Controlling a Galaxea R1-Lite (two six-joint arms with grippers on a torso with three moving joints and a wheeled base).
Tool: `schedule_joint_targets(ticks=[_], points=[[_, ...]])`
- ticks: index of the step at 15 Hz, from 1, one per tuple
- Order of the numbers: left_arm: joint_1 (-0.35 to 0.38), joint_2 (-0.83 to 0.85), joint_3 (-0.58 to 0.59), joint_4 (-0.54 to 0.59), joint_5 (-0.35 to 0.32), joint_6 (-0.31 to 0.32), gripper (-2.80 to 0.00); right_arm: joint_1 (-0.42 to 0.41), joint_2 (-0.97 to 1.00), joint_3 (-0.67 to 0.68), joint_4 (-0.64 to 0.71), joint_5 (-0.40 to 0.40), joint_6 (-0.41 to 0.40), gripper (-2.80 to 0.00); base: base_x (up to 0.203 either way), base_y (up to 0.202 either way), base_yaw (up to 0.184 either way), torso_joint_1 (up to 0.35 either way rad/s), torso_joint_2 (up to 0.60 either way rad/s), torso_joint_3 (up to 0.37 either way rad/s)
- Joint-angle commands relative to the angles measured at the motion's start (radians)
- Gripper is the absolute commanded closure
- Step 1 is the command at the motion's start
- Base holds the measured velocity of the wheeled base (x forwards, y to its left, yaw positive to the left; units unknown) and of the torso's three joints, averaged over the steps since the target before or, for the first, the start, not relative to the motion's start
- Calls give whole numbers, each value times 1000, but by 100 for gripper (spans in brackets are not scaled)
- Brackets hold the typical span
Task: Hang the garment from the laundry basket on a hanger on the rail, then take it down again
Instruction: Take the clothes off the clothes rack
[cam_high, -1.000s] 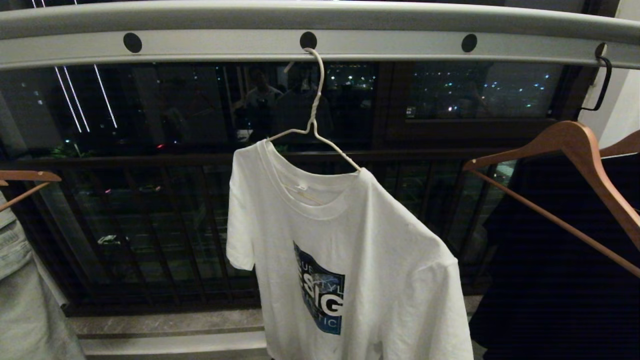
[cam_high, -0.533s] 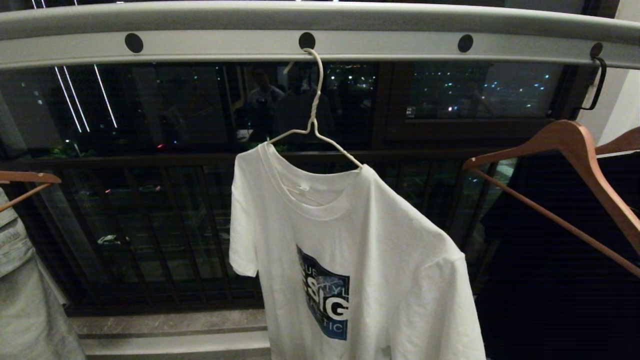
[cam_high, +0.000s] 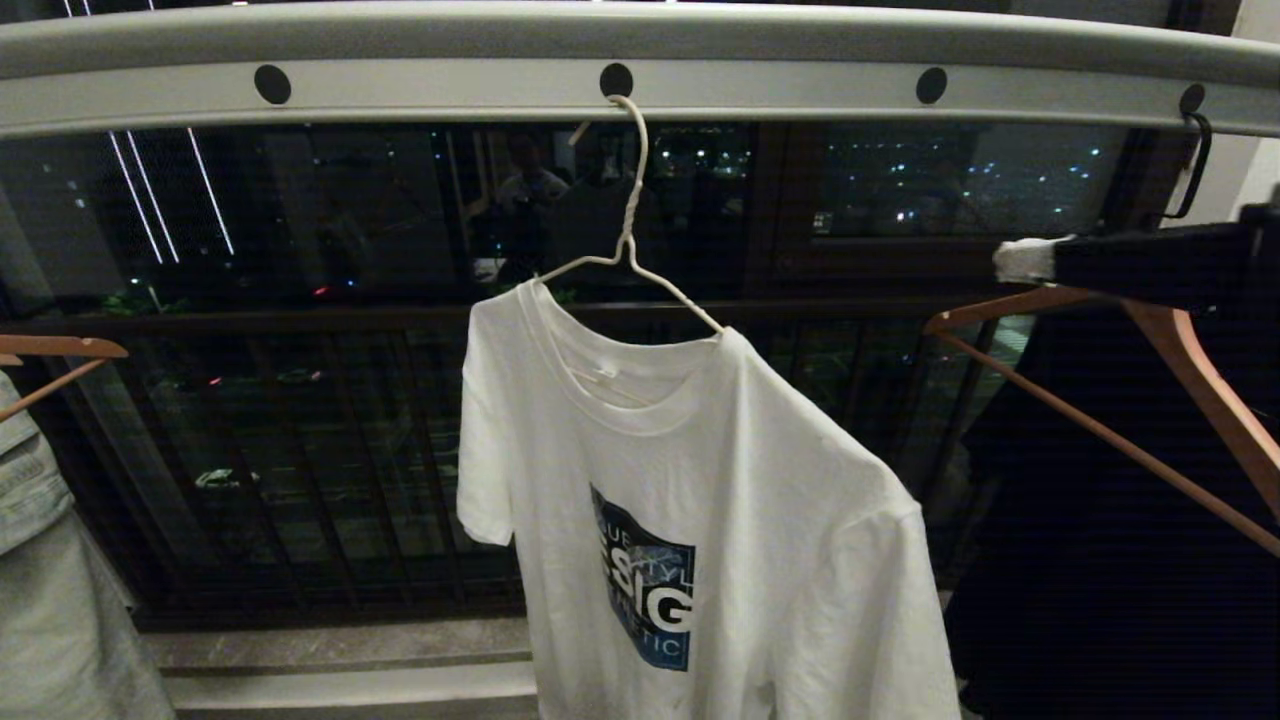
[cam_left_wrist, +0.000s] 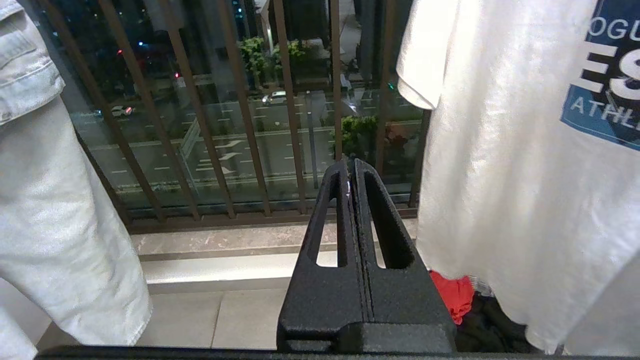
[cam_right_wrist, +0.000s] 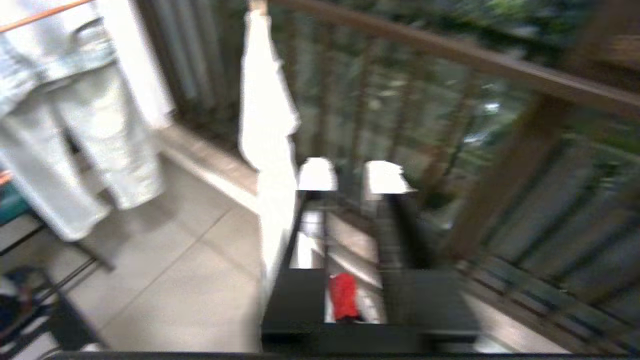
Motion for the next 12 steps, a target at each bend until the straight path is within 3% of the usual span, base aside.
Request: schedule_joint_targets(ticks=[1, 4, 8, 12], points=[[0, 0, 0, 1, 0, 1, 0, 92, 161, -74, -8, -17, 5, -280, 0, 0, 0, 0, 0, 0], [0, 0, -1, 1, 0, 1, 0, 150, 307, -165, -80, -44, 7, -280, 0, 0, 0, 0, 0, 0], [0, 0, 0, 1, 0, 1, 0, 160, 480, -237, -253, -69, 5, -280, 0, 0, 0, 0, 0, 0], [0, 0, 0, 1, 0, 1, 0, 160, 583, -346, -299, -72, 6, -280, 0, 0, 0, 0, 0, 0]])
